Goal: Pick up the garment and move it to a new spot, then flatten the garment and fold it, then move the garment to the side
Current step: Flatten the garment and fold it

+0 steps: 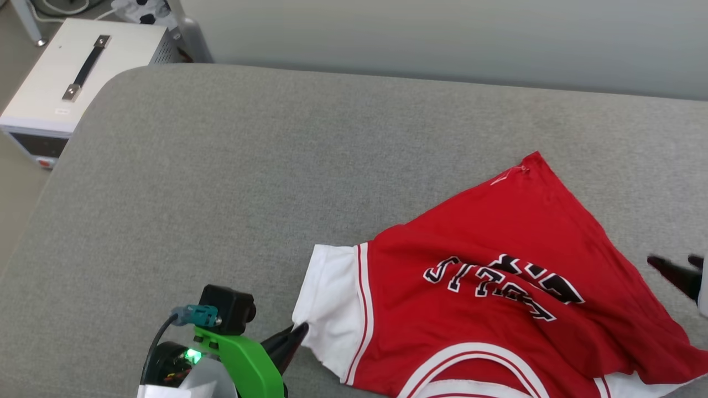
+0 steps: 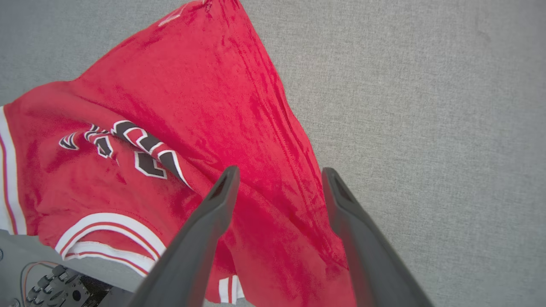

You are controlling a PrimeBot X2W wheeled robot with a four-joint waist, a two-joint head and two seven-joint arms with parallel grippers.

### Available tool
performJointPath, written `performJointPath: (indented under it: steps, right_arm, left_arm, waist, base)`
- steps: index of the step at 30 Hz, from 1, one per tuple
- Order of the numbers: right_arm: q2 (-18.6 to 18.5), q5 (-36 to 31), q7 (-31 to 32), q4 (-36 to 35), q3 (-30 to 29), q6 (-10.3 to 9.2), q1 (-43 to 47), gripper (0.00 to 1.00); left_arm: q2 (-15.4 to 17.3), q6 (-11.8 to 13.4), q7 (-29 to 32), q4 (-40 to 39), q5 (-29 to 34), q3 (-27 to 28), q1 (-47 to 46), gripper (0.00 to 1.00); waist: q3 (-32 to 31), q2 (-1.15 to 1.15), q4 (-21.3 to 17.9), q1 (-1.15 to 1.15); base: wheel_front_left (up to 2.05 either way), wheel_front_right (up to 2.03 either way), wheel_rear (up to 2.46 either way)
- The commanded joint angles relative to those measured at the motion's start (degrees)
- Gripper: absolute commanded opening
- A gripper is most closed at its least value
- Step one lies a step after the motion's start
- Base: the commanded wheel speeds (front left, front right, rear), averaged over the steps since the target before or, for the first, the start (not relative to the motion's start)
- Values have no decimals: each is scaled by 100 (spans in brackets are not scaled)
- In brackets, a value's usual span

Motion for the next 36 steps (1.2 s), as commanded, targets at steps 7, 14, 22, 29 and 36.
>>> performJointPath:
  steps: [7, 14, 22, 29, 36]
  right_arm:
    - [-221, -150, 553, 59, 555, -4, -1456, 100]
    - [-411, -400, 755, 752, 1039, -4, -2617, 100]
    - [-652, -576, 706, 1563, 1434, -4, -3447, 100]
    - [-737, -617, 707, 2027, 1709, -4, -3645, 100]
    - [-801, -625, 656, 2245, 1896, -4, -3506, 100]
  left_arm:
    - [-78, -73, -87, -201, 209, -93, -356, 0]
    - [-238, -149, -210, -193, 303, -170, -654, 0]
    - [-390, -244, -339, -60, 339, -247, -895, 0]
    - [-491, -296, -424, 61, 342, -300, -1024, 0]
    - [-545, -337, -488, 159, 314, -327, -1083, 0]
  waist:
    - [860, 0, 543, 0]
    - [1523, 0, 930, 0]
    - [1943, 0, 1243, 0]
    - [2120, 0, 1390, 0]
    - [2204, 0, 1467, 0]
  base:
    - [0, 0, 0]
    - [0, 0, 0]
    - [0, 0, 0]
    - [0, 0, 0]
    - [0, 0, 0]
